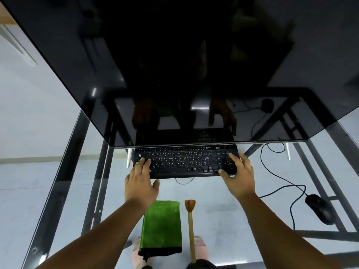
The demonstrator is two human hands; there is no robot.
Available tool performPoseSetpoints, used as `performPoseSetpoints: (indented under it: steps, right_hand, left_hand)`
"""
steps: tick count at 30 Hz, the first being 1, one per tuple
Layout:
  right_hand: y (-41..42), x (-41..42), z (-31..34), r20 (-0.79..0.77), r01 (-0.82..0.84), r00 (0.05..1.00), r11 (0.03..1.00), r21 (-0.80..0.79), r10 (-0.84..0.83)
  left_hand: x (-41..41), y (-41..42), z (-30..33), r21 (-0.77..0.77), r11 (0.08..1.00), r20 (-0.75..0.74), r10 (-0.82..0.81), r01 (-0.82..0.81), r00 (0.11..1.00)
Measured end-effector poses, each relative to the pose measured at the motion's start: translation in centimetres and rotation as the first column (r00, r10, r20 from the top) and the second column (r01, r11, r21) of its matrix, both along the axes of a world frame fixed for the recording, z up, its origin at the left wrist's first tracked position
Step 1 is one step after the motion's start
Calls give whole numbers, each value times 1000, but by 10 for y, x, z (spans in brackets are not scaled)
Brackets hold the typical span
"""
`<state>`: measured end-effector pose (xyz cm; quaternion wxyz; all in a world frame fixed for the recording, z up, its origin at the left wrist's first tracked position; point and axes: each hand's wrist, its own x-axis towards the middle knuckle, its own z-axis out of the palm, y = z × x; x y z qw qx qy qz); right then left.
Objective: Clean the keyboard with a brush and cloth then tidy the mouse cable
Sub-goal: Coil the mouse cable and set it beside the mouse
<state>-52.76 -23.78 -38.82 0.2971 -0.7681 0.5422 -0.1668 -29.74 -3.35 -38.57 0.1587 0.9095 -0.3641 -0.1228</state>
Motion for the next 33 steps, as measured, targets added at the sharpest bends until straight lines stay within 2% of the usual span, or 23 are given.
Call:
performPoseSetpoints:
  steps: [8,15,18,22,27,33]
  right_hand:
    - [-30,-34,14,164,22,986,1000,-11,-20]
    - [-80,-127,23,177,58,984,988,-143,-32]
    - [-90,-171,23,149,115,985,980,-165,-90]
    - [-94,-218,7,71,165,985,983,-87,-159]
    - [-81,-256,-10,-98,140,986,990,19,-137]
    - [-76,-272,-19,-172,90,981,996,-2,-89]
  left_hand:
    - [-63,-58,8,51,981,37,-188,186,982]
    - [-150,-128,3,105,959,0,-266,265,964]
    - [-181,-150,-1,108,953,-32,-280,282,959]
    - [-204,-167,-7,128,946,-43,-294,297,955]
    - [-209,-178,-12,156,945,-18,-287,287,958]
    - [-205,-186,-17,180,948,0,-267,262,964]
